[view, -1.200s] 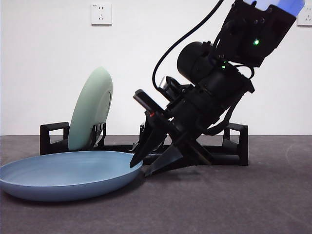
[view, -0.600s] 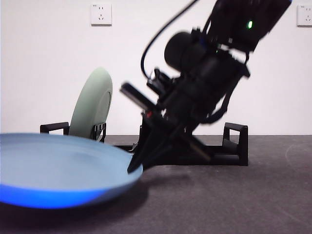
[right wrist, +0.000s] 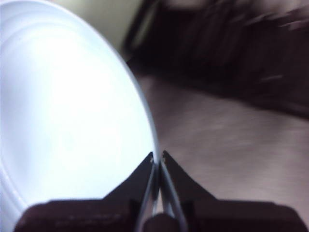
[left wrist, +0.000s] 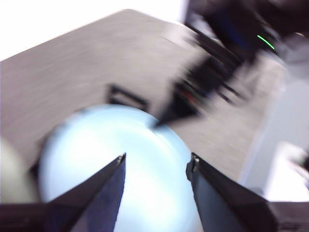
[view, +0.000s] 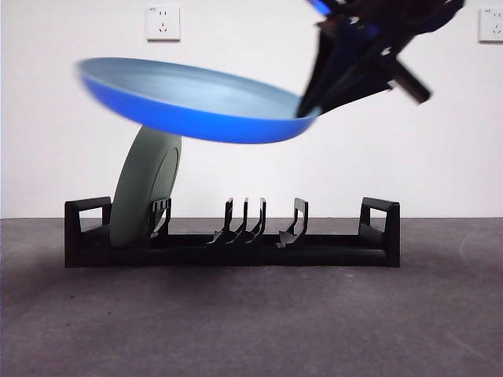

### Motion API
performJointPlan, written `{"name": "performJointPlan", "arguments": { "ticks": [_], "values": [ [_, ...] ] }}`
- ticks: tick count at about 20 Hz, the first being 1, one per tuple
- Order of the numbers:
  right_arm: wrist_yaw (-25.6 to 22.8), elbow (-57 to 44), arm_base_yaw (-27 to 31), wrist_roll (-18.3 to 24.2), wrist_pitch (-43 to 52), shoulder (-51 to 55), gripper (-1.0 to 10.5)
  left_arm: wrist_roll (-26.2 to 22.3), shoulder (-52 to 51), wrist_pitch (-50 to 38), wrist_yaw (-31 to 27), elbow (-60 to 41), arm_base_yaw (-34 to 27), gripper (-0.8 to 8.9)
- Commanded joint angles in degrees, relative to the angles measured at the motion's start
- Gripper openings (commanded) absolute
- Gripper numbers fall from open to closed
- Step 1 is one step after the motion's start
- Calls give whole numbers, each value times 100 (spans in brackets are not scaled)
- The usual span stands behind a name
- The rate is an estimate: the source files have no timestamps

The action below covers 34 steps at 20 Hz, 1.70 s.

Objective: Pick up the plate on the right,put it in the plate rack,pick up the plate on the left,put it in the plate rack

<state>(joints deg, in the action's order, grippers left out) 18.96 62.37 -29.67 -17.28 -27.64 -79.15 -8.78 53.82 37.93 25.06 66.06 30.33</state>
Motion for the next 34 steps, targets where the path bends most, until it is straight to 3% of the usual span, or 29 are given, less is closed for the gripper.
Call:
{"name": "performJointPlan", "arguments": {
  "ticks": [1, 6, 9, 11, 17, 20, 24, 30, 34],
  "values": [
    [2, 114, 260, 175, -125, 111, -12, -671, 92, 92, -254, 0, 710, 220],
    [26, 284, 540, 199, -385, 120, -12, -1235, 868, 374, -2868, 0, 2616, 220],
    [61, 286, 540, 197, -468, 151, -12, -1447, 1613, 310, -4306, 0, 3294, 220],
    [61, 297, 542, 197, -542, 173, -12, -1508, 2092, 256, -4865, 0, 3550, 219],
    [79, 459, 566, 284, -964, 197, -12, -1790, 2898, -127, -5014, 0, 3648, 220],
    [387, 459, 568, 330, -1056, 221, -12, -1838, 2959, -385, -5014, 0, 3639, 214],
    [498, 459, 568, 341, -1056, 339, -12, -1851, 2959, -452, -4996, 0, 3633, -14],
    [492, 459, 656, 341, -1054, 595, -10, -1821, 2957, -498, -4730, 0, 3635, -9],
    [444, 459, 866, 380, -1038, 863, 193, -1725, 2957, -695, -4599, 0, 3681, -9]
  ]
}}
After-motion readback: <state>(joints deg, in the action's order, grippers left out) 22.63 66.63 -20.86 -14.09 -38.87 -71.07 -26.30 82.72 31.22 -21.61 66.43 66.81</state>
